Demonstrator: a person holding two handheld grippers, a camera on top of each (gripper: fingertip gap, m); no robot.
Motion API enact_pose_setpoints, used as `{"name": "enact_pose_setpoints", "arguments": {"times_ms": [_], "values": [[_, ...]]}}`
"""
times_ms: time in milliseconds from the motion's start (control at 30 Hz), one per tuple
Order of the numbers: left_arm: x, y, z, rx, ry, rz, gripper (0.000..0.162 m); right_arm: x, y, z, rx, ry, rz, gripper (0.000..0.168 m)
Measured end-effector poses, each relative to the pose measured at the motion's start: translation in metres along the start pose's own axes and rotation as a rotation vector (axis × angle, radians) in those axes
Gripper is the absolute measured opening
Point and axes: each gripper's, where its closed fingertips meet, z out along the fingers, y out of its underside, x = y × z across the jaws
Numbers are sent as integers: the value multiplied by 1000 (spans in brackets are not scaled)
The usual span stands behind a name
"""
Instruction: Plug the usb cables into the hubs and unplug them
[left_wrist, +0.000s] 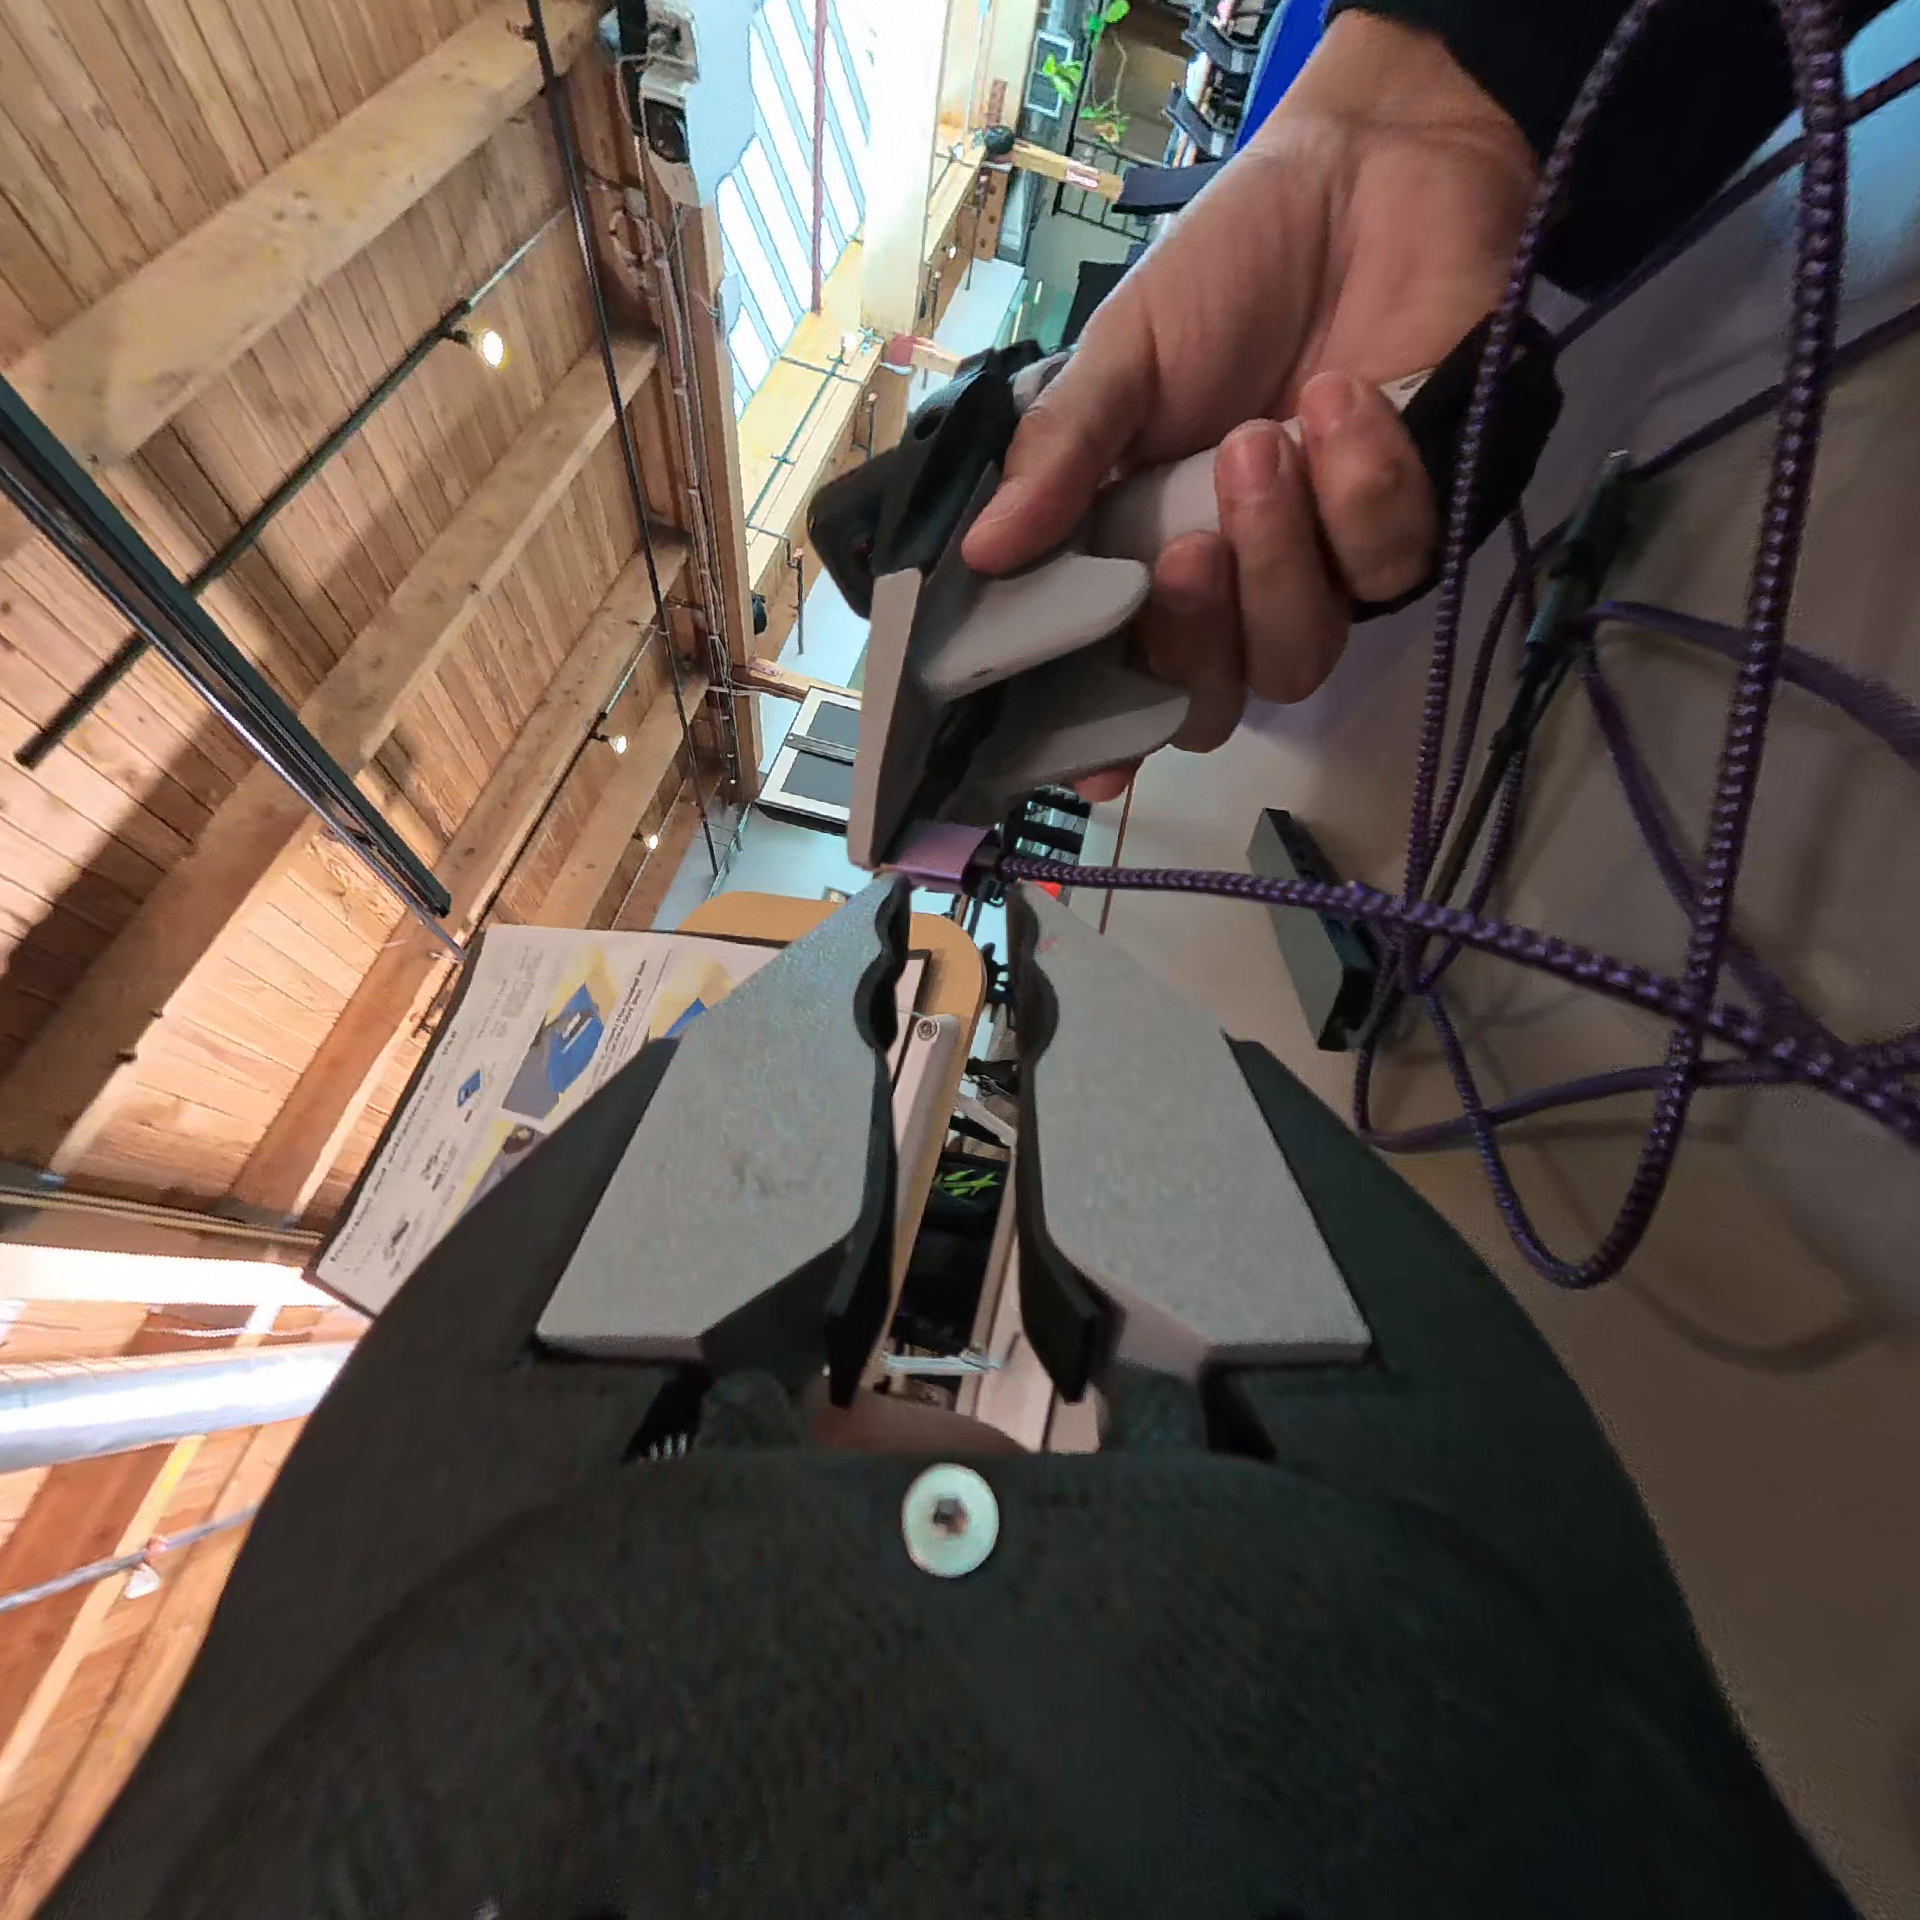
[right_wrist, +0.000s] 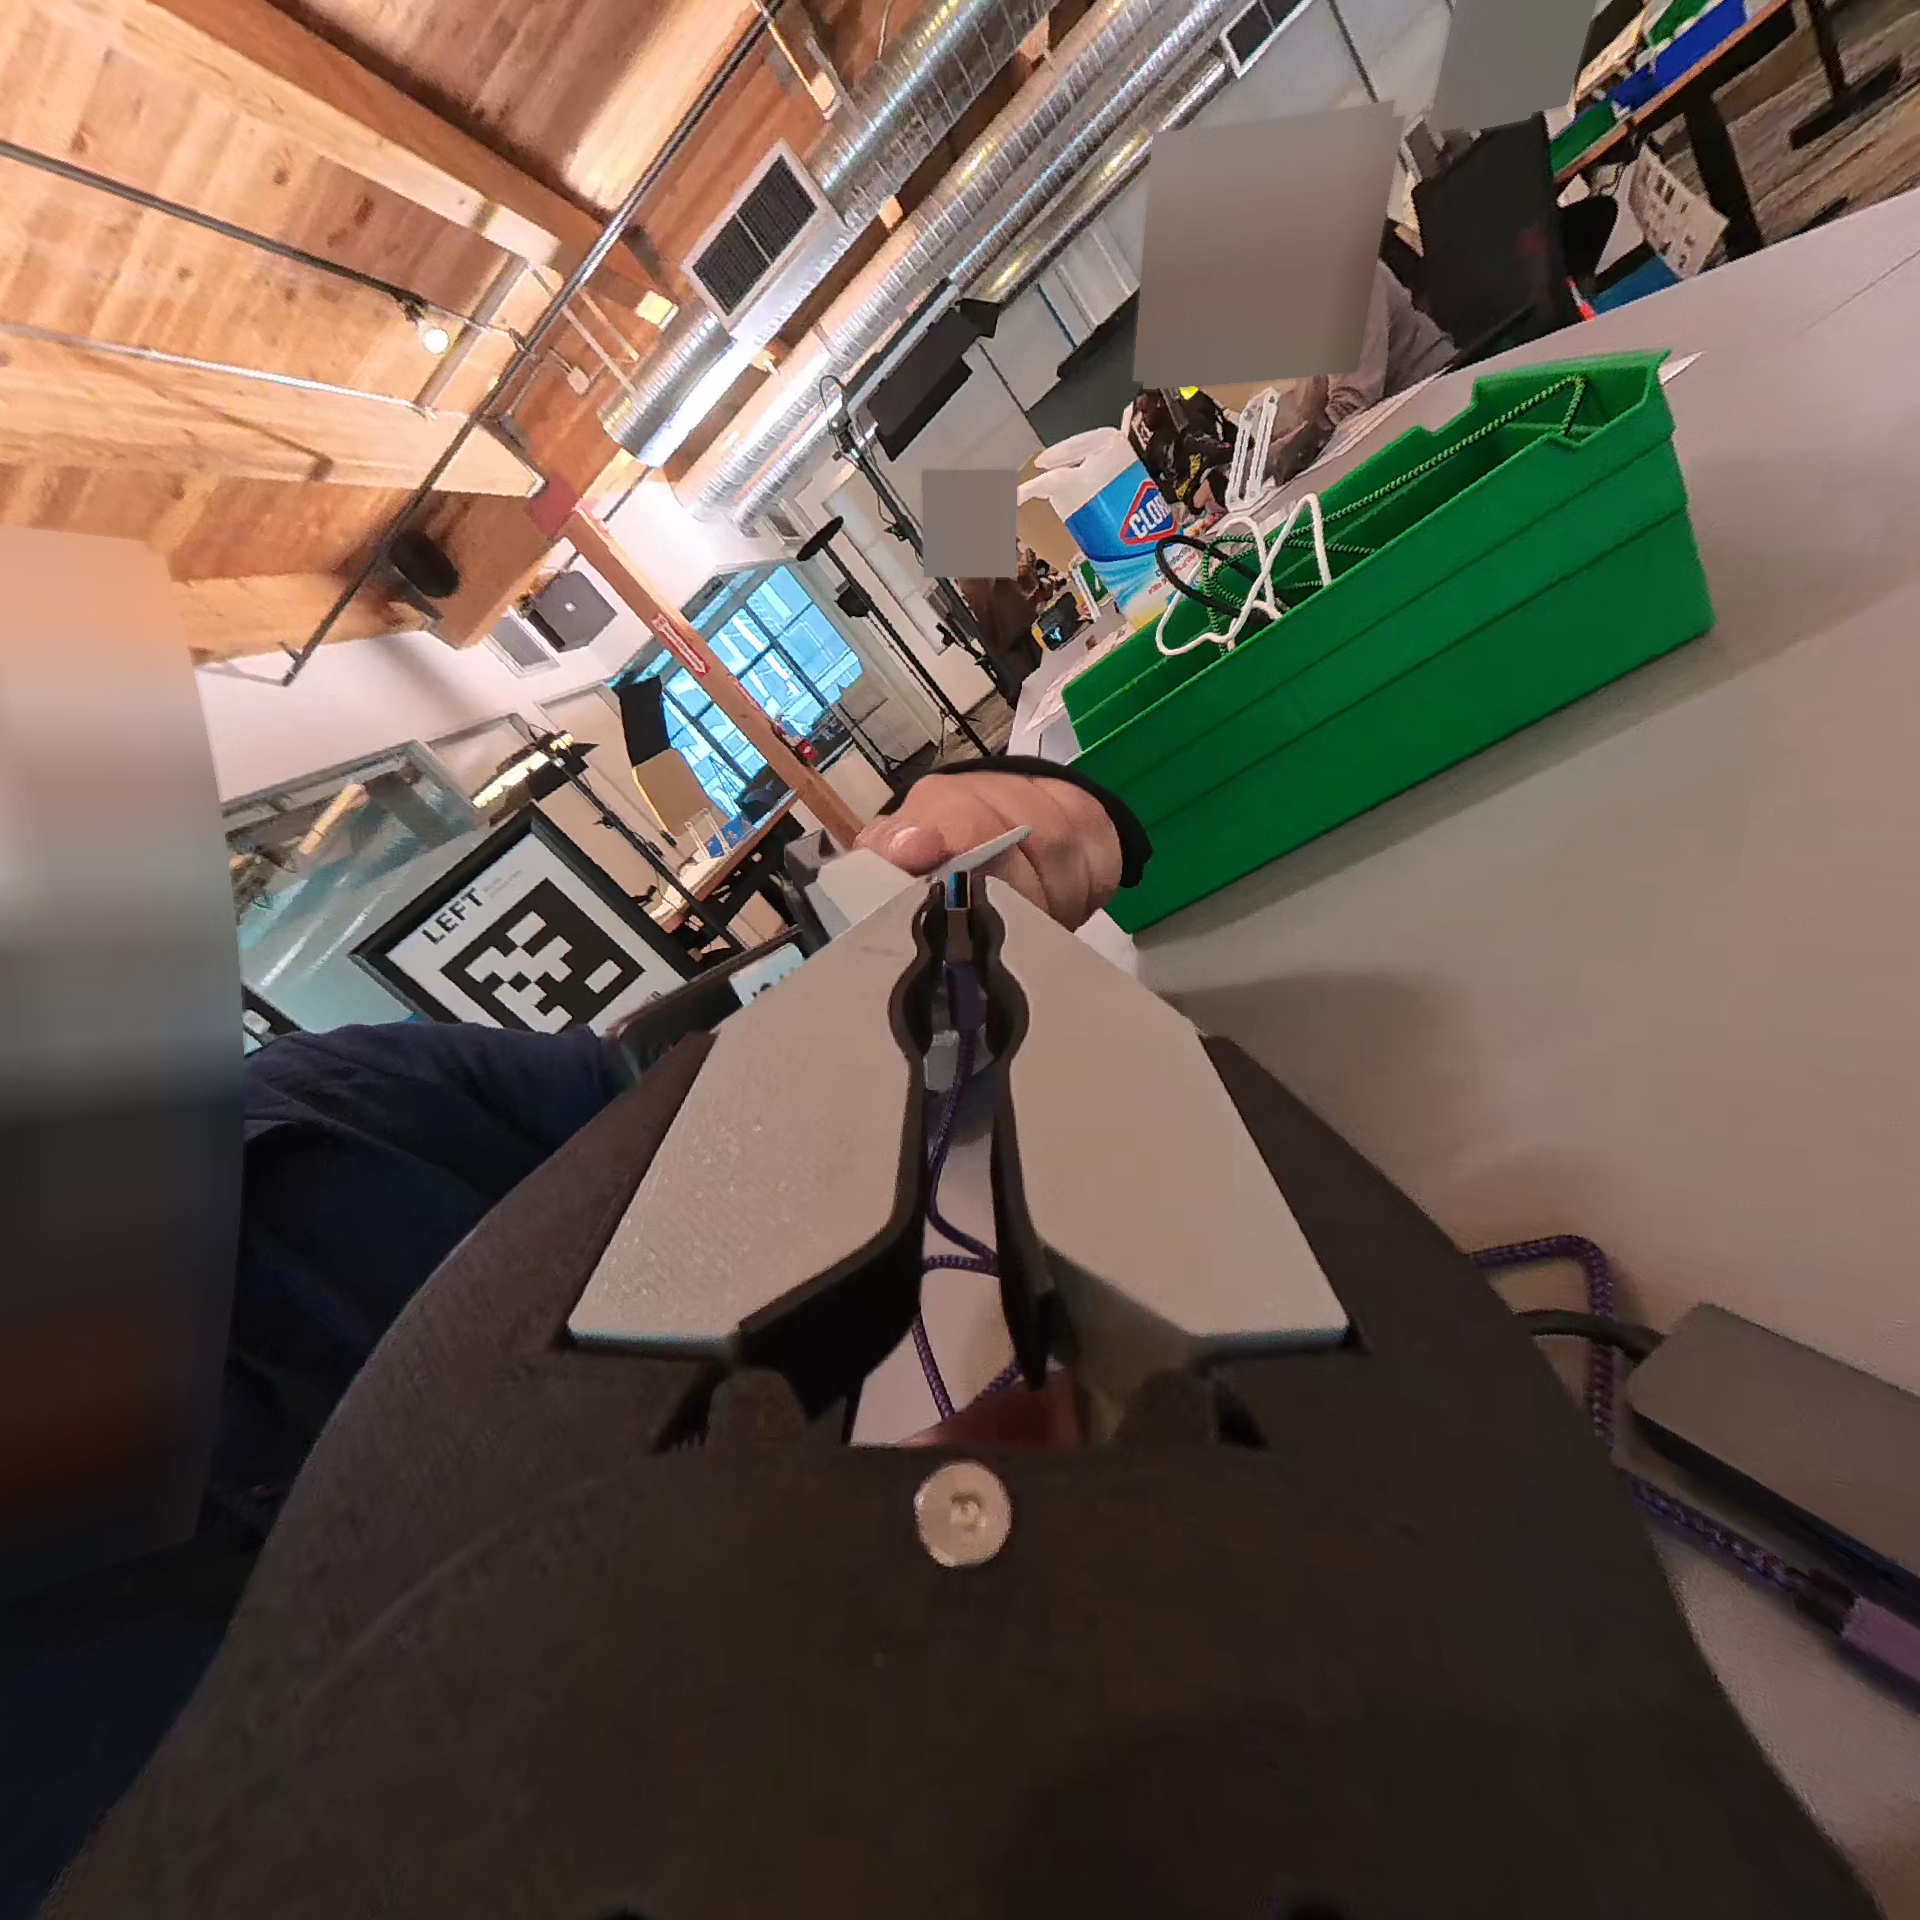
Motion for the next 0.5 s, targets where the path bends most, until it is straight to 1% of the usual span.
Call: {"name": "enact_pose_setpoints", "arguments": {"times_ms": [100,367,500], "values": [[1,-1,4,15,7,37,11,3,-3,-1,21,-8,44,2],[-2,-5,3,41,-20,82,16,3,-1,1,36,-55,137,1],[2,-8,5,42,-2,103,14,3,3,5,25,-71,160,1]]}}
